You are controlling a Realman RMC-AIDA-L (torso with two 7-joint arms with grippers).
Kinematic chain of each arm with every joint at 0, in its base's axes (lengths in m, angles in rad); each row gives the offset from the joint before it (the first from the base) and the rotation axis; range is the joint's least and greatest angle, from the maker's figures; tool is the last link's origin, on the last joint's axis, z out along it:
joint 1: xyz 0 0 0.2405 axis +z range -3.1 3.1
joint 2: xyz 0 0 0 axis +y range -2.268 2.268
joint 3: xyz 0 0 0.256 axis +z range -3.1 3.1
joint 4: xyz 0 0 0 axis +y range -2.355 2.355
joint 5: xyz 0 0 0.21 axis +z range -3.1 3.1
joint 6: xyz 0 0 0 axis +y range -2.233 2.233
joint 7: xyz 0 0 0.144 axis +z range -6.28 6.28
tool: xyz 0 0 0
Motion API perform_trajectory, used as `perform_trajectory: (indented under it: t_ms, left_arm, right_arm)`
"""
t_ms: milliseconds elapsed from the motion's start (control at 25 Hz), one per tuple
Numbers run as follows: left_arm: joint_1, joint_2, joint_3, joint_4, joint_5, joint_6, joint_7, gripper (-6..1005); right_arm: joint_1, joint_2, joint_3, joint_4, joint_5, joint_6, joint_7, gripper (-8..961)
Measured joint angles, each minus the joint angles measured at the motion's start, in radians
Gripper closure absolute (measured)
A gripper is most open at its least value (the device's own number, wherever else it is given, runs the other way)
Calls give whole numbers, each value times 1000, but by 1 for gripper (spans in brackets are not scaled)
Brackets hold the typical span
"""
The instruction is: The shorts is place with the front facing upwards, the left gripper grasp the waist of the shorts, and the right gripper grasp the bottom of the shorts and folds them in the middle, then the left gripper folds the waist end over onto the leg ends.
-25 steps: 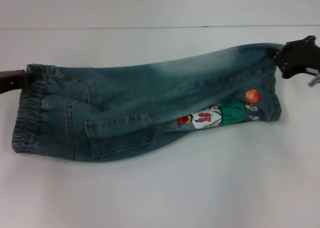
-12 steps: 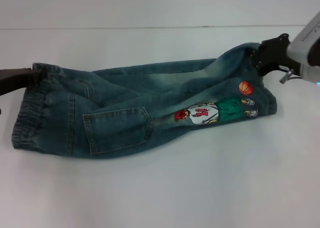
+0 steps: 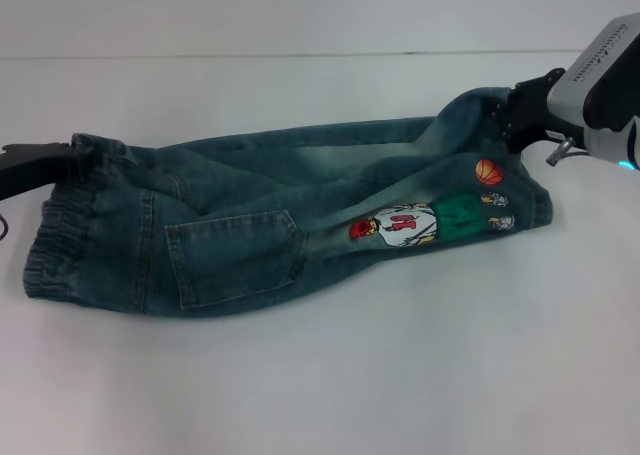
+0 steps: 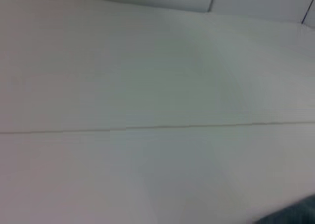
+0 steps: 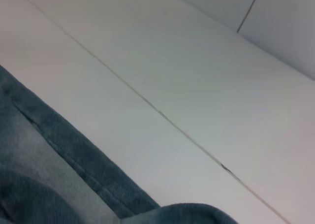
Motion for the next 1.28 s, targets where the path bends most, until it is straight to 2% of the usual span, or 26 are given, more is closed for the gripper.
perform_trajectory:
  t_ms: [80, 280, 480, 720, 840, 920, 1040, 1080, 1160, 1280]
  left_arm:
    - [11, 0, 8, 14, 1, -1, 0, 902]
    - [13, 2, 14, 25, 50, -11, -10, 802]
    - [12, -4, 19, 73, 138, -5, -44, 702]
    - [32, -4, 20, 124, 160, 8, -65, 488]
    - [36, -5, 20, 142, 173, 18, -68, 249]
    - [46, -6, 17, 161, 167, 29, -69, 193]
    - [80, -6, 11, 207, 106, 67, -61, 108]
    - [106, -6, 11, 233, 59, 91, -49, 108]
    - [162, -7, 8, 277, -64, 156, 3, 108]
    - [236, -11, -25, 301, -265, 271, 118, 109]
  right_arm:
    - [-5, 0, -11, 0, 1, 7, 1, 937]
    - [-11, 1, -20, 0, 3, 8, -4, 752]
    - [-13, 2, -14, -2, 6, 9, -4, 518]
    - [-38, 2, -19, -16, 39, 0, -7, 387]
    - [-55, 2, -21, -35, 57, -5, -10, 322]
    - [-72, 2, -21, -50, 67, -23, -11, 278]
    - [-114, 0, -16, -94, 90, -95, 3, 194]
    - [-137, -2, -14, -120, 103, -139, 14, 167]
    - [-191, -5, -10, -181, 128, -231, 44, 111]
    - [-258, -7, -9, -270, 149, -345, 86, 113]
